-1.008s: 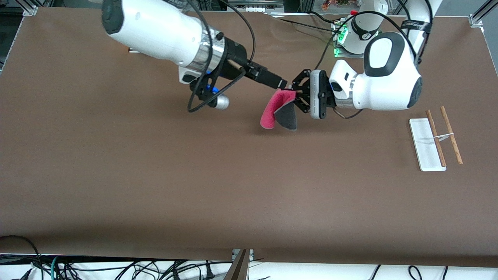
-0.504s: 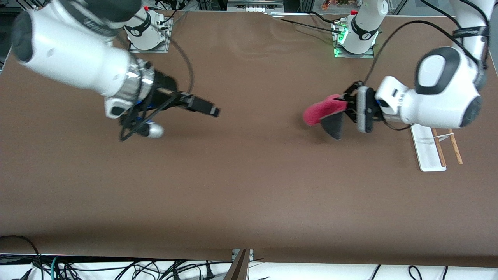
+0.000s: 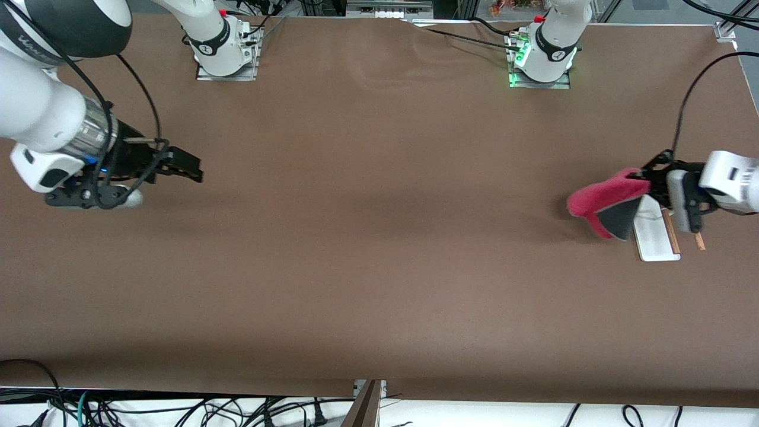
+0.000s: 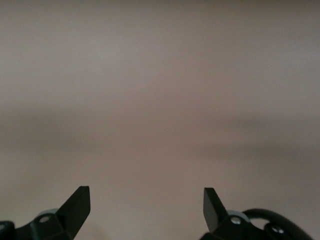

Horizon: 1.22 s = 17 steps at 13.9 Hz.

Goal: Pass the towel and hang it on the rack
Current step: 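Carry the towel with the left gripper over the wooden rack, then lower the towel onto the dowels and open the left gripper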

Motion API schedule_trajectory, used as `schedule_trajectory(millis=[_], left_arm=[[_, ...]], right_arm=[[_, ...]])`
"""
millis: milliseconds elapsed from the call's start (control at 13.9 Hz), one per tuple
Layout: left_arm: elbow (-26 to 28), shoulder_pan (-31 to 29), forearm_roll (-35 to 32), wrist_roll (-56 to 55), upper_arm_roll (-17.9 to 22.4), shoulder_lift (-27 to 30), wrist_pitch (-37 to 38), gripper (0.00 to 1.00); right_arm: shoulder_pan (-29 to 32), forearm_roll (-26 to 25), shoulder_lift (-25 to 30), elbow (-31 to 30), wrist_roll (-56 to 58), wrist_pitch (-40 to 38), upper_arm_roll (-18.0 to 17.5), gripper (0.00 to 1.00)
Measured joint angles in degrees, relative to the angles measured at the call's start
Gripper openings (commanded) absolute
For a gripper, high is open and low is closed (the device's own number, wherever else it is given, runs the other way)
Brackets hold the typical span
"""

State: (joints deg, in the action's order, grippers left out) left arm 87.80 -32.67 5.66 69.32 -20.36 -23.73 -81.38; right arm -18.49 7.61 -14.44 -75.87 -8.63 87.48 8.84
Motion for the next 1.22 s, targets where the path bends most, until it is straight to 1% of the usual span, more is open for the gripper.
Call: schedule_trajectory(millis=[144,288,504,792,1152,1224], left_arm=[[-1.7,-3.2,-5.1,0.0,0.0,-1.1,-0.1,0.00],[-2.8,-6.2,-7.9,0.1,0.2,-2.2,-0.6,0.00],[-4.6,-10.4,-10.8,4.7,0.7,-5.8,-4.7,0.00],[-7.5,-11.3,-12.0,11.2,4.3,-11.0,-10.1,0.00],[-7.9,-11.4,-12.0,15.4,8.2,-14.0,-16.1,0.00],[-7.9,-11.4,-12.0,15.7,8.4,-14.5,-17.1,0.58]], right_arm=[[1.9,-1.7,3.6,-3.8,3.5,0.0,0.0,1.00],[5.1,-2.1,6.2,-6.6,8.1,0.0,-0.1,1.00],[7.5,-3.2,7.5,-8.6,11.0,-0.1,-0.3,1.00],[7.4,-4.8,10.7,-12.6,11.0,-0.1,-1.2,1.00],[6.4,-6.5,11.9,-12.8,9.7,-0.1,-2.4,1.00],[6.3,-6.5,11.9,-12.8,8.8,-0.1,-2.7,1.00]])
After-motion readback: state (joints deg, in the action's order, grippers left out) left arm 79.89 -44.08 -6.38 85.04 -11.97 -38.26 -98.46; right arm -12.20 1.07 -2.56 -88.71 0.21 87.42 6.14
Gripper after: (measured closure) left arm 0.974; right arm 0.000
